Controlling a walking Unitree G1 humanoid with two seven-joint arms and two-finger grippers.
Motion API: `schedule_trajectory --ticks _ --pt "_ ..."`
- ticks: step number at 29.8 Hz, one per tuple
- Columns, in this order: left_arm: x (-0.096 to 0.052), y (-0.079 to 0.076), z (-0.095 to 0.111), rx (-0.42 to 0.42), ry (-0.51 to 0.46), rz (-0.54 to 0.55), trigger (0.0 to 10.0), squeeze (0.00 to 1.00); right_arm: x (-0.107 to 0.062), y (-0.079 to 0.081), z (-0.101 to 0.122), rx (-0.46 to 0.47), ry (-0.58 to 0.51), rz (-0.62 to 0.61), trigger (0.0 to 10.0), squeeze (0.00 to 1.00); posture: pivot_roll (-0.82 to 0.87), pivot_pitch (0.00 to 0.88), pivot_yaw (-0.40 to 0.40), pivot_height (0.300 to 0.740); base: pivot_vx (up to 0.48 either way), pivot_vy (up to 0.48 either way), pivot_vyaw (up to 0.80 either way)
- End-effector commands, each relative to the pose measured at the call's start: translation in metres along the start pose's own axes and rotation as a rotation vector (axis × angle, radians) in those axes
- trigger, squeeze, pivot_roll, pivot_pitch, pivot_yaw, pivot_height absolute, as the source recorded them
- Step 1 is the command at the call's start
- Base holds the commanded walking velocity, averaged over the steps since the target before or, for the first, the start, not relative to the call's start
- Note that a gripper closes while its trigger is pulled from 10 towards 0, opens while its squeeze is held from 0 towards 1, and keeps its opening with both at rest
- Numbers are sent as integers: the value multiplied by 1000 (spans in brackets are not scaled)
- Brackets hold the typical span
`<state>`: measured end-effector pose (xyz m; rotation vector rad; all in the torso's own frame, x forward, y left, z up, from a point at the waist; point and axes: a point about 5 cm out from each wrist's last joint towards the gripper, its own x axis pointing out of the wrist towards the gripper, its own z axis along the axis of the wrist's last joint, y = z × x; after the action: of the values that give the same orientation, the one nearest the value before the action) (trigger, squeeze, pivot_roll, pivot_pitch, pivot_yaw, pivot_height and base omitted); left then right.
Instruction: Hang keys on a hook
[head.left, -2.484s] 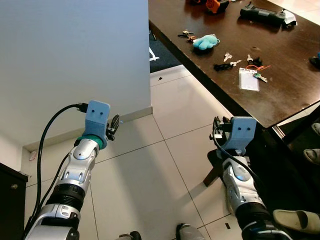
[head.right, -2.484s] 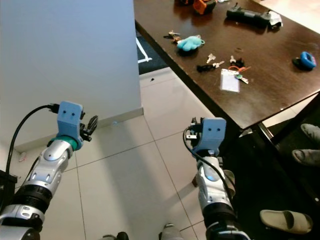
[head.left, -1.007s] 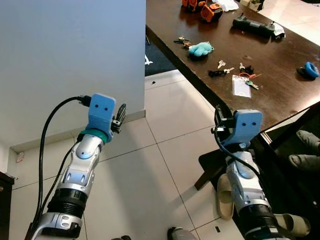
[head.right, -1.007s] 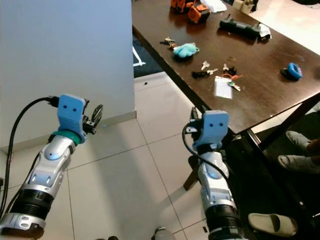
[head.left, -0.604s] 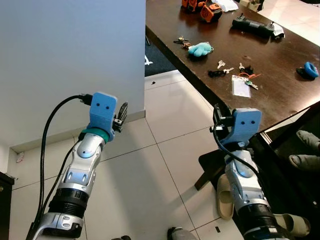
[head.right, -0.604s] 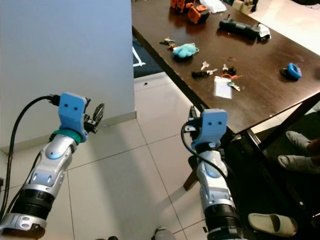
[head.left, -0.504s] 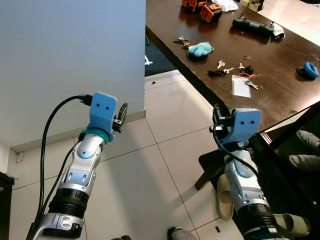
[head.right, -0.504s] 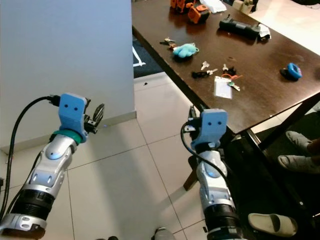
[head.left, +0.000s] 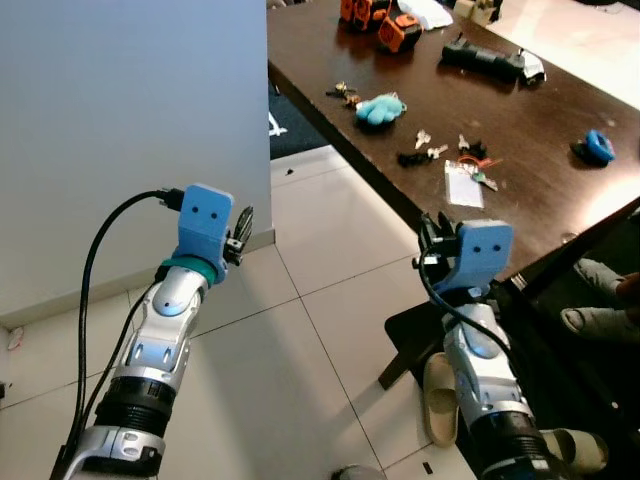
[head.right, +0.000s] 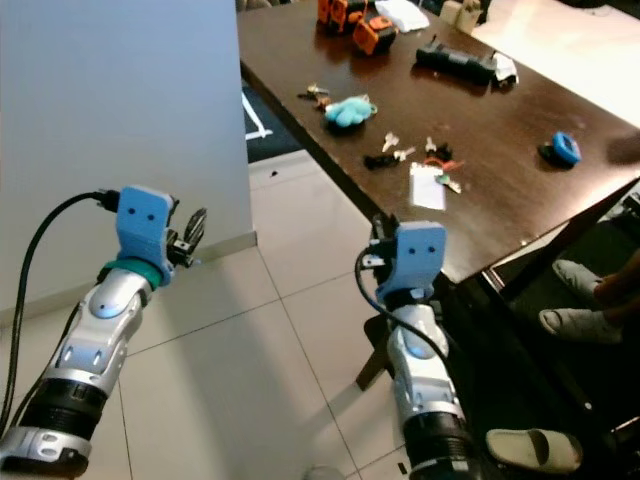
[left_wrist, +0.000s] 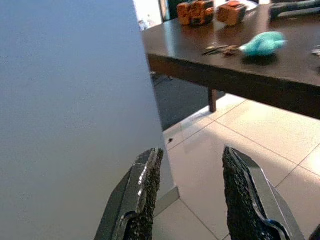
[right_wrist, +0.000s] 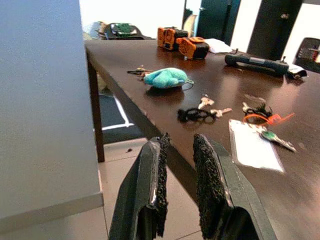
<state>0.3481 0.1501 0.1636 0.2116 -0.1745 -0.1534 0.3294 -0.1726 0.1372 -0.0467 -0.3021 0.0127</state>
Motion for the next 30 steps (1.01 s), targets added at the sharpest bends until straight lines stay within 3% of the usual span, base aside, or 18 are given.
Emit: schedule_trajectory --ticks 1,19,30 --pt "-4 5 -5 4 21 20 10000 0 -2 5 -2 12 12 12 10000 0 -178 72 38 740 398 0 0" --pt "-4 4 -4 5 22 21 10000 0 -2 4 -3 14 22 9 10000 0 -179 76 36 740 396 0 0" --pt "-3 -3 -3 -41 43 -17 10000 0 -1 0 -2 53 31 -19 10000 0 -181 83 37 740 134 0 -800"
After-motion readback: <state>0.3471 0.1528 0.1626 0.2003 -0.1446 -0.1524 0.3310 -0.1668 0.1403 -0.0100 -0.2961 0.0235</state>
